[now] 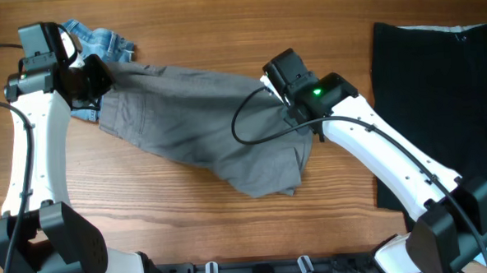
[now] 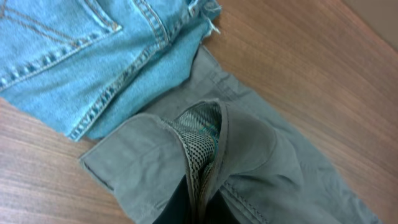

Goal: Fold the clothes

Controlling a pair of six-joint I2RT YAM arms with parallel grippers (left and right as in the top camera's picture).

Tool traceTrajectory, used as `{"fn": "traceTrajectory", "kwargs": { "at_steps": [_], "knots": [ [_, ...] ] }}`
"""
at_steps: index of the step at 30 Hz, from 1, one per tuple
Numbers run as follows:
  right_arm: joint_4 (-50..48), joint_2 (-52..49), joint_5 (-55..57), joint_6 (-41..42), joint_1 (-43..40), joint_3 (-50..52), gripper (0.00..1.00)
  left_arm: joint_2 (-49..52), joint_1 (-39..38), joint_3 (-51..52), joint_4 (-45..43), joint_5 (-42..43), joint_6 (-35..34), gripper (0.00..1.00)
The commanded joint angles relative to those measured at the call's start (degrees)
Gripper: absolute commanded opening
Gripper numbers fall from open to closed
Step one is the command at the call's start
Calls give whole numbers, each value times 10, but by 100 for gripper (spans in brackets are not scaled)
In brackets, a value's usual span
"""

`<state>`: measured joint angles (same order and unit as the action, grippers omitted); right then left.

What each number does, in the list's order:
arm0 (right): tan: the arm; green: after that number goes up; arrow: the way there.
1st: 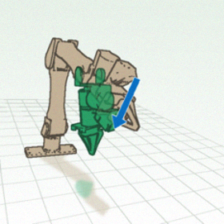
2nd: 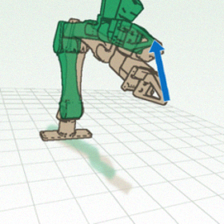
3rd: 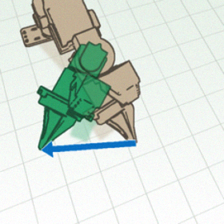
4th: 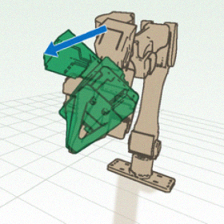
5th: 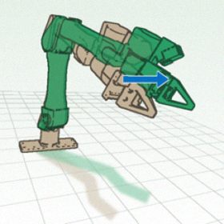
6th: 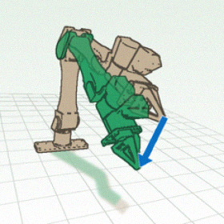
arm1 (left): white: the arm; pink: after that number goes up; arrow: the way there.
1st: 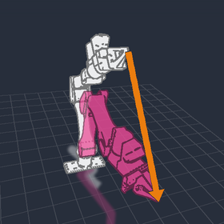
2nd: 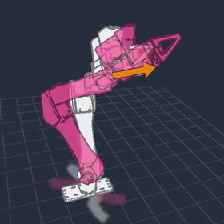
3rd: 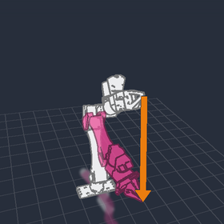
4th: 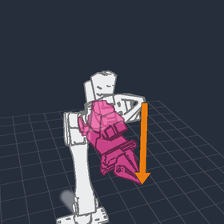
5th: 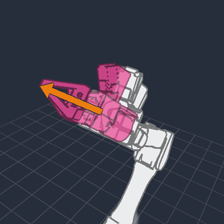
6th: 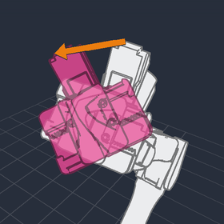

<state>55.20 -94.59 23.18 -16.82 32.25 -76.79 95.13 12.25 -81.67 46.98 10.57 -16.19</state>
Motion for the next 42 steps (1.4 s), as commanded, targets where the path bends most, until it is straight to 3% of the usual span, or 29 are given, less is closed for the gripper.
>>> {"fn": "traceTrajectory", "kwargs": {
  "at_steps": [1, 8, 12, 16, 25, 35, 42],
  "knots": [
    [30, 69, 24, 11, 19, -22, 4, -36, 15, -9, 24, -23, -7, 4],
    [54, 259, 23, 22, 76, -45, 4, -155, 56, -9, 110, -23, 6, 4],
    [70, 369, -91, 35, 116, -45, 4, -243, 78, -9, 181, -59, 12, 4],
    [109, 402, -154, 66, 123, -45, 4, -278, 82, -9, 225, -89, 15, 4],
    [182, 337, -155, 68, 123, -45, 4, -275, 82, -9, 245, -92, 17, 4],
    [187, 146, -140, 78, 122, -45, 4, -210, 81, -9, 242, -91, 17, 4],
    [157, 101, -136, 78, 93, -45, 4, -132, 57, -9, 174, -89, 16, 4]
  ]
}}
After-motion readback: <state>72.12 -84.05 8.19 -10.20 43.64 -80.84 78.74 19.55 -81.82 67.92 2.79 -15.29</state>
